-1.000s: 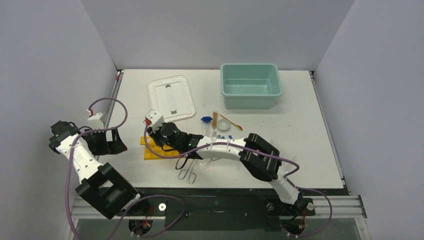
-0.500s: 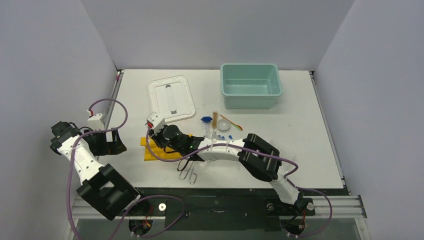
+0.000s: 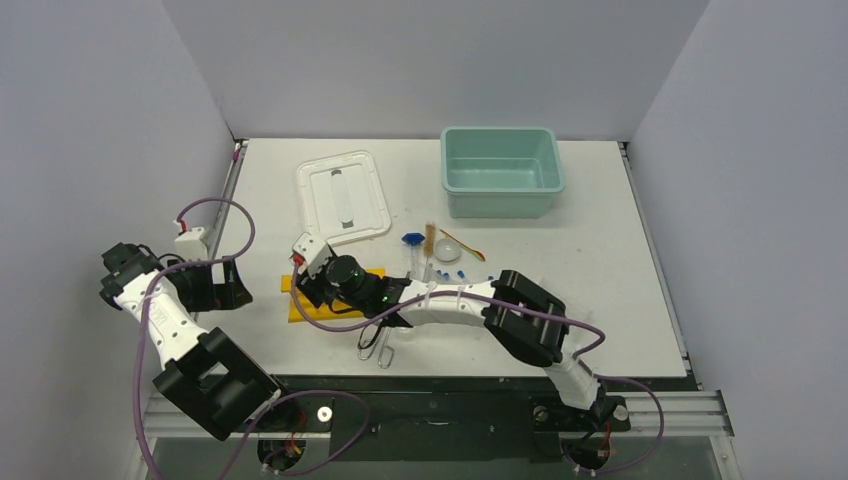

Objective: Organize the chemistry lab equipment
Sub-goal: Pick up the test tube at the center of the board.

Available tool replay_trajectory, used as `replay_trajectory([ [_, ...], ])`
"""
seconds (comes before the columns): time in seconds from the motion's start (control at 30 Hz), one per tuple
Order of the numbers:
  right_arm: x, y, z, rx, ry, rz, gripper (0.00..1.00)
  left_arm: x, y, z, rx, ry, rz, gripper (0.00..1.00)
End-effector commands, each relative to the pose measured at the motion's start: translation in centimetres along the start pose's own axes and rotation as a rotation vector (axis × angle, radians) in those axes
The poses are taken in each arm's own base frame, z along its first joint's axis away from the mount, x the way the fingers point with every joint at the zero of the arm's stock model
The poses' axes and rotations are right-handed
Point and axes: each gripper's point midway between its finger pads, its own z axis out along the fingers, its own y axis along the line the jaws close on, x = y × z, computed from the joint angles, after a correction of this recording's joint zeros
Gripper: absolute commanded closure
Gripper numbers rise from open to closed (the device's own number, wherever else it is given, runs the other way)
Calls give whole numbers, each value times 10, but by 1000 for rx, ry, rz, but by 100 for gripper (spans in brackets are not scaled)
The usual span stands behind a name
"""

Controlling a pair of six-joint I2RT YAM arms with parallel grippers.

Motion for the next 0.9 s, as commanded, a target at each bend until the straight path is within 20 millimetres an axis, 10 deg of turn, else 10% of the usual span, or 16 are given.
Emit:
replay_trajectory([
  [0.0, -78, -8, -36, 17, -138, 24, 48, -14, 3, -10, -19, -44, 40, 3],
  [0.33, -107, -76, -111, 149, -69, 241, 48, -22, -4, -29, -23, -45, 82, 3],
  [0.57, -8, -147, -178, 475, 247, 387, 60, -22, -17, -37, 17, -37, 100, 3],
  [0.87, 91, -142, -217, 577, 436, 496, 68, -15, -22, -36, 39, -12, 86, 3],
])
